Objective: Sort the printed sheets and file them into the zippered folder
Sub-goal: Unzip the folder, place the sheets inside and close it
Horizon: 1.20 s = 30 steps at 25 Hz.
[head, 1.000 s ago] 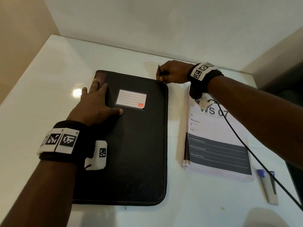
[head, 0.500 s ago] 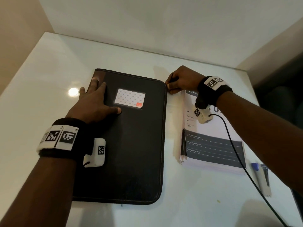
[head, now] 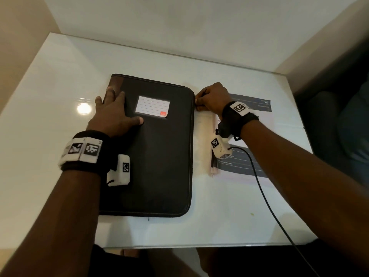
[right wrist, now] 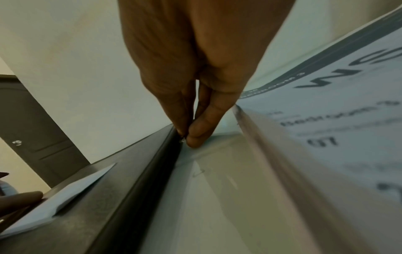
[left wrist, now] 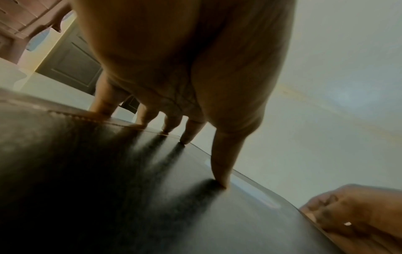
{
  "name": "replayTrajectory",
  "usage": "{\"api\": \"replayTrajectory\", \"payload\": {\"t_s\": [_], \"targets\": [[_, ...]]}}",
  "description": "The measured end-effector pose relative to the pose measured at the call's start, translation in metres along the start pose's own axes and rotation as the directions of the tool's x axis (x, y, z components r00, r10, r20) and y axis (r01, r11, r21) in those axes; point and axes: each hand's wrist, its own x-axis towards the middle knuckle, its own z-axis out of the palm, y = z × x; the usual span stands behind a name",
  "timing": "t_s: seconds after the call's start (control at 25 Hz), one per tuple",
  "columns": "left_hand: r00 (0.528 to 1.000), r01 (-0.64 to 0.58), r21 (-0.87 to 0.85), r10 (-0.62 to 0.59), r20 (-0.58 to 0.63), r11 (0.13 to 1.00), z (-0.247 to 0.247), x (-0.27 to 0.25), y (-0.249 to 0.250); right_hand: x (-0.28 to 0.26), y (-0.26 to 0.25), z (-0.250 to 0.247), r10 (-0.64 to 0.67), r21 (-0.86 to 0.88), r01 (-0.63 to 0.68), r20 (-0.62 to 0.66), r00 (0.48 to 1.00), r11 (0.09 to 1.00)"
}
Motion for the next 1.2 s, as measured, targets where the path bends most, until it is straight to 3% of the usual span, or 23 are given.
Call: {"api": "replayTrajectory", "payload": {"t_s": [0.12,0.28,0.36,0.48,0.88,1.2], "targets": [[0.999,-0.040,0.102,0.039,0.008,0.994,0.009,-0.035,0.014,-0.004,-0.005,0.002,0.007,0.004,-0.007,0.002,1.000,1.000],[0.957,-0.207,0.171,0.162,0.242,0.963,0.049,-0.098,0.039,-0.016,-0.009,0.008,-0.051,-0.074,0.048,-0.039,0.998,0.996],[0.935,-0.234,0.183,0.169,0.313,0.955,0.067,-0.110,0.047,-0.016,-0.011,0.012,-0.061,-0.065,0.055,-0.091,0.994,0.996],[0.939,-0.211,0.190,0.146,0.311,0.959,0.070,-0.108,0.050,-0.013,-0.017,0.014,-0.029,-0.018,0.027,-0.111,0.993,0.999],[0.946,-0.199,0.195,0.136,0.294,0.960,0.070,-0.109,0.052,-0.043,-0.006,0.017,-0.107,-0.175,0.104,-0.004,0.994,0.979],[0.935,-0.195,0.204,0.120,0.333,0.959,0.063,-0.115,0.056,-0.077,0.001,0.028,-0.096,-0.257,0.083,-0.039,0.995,0.963]]}}
